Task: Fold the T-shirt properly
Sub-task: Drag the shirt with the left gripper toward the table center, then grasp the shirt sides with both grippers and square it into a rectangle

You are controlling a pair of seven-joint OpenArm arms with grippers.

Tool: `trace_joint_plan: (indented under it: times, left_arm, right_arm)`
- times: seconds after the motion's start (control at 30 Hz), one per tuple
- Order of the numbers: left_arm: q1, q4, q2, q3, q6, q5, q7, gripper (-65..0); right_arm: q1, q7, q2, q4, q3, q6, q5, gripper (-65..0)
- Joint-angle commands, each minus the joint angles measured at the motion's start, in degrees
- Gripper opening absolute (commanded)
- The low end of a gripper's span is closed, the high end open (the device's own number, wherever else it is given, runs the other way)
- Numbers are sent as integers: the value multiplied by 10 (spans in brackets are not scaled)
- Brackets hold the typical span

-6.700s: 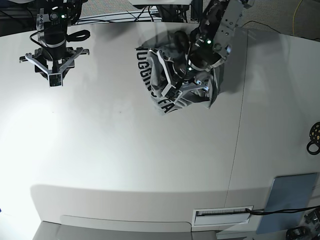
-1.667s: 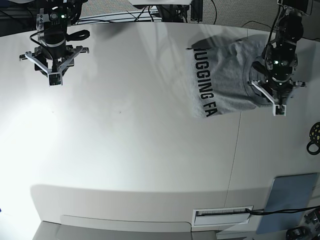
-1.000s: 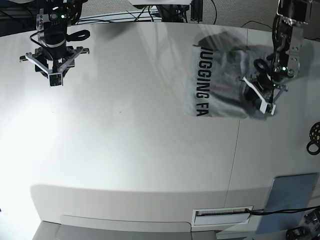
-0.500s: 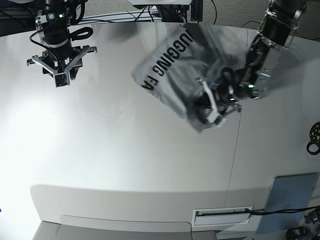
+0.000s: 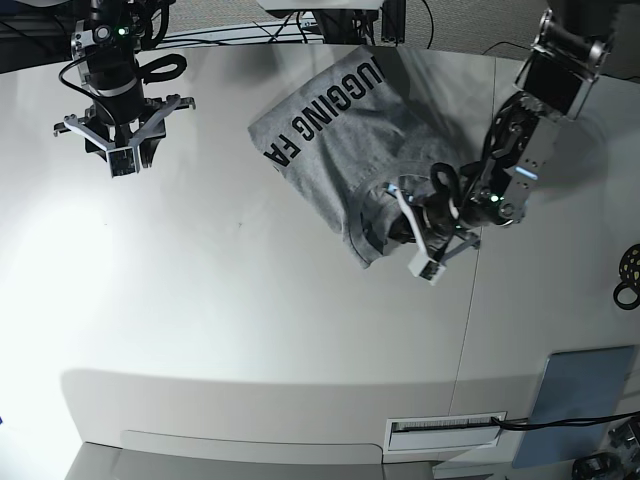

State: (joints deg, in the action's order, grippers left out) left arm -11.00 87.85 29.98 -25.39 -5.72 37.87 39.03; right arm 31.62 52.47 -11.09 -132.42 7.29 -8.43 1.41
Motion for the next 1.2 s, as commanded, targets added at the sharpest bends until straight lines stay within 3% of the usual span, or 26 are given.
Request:
trace_joint_plan:
  times: [0.0,0.13,0.33,0.47,0.7,0.77,0.97,1.17]
  left_arm:
    - [-2,24,14,6,11,-10,-14,-650]
    - [49,90,45,27,81,-60,-16,-650]
    - [167,175,58,90,107,-100,-16,-650]
    - [249,208,57,153,106,-102,-16,-650]
    - [360,222,56,211,102,-102,-34,-650]
    - [381,221,43,211,97,-102,-47,-650]
    - [404,206,-34,211,28,-103,-73,-650]
    - [395,150,-71,211,28,-103,-80,-650]
  right_arm:
    - [1,-19,-3,-10,3,2,0,-433]
    - [-1,-31,-3,-10,3,-23,-24,-436]
    - [-20,-39,-3,14,3,-26,-40,-484]
    - [-51,-39,-3,76,2,-36,-69,-551]
    - [-107,-41,1,164,-3,-111,-152,-650]
    - [-119,-45,1,179,-20,-113,-151,-650]
    - [-152,-45,1,235,-125,-113,-145,-650]
    - [-154,-45,1,249,-207,-76,-91,-650]
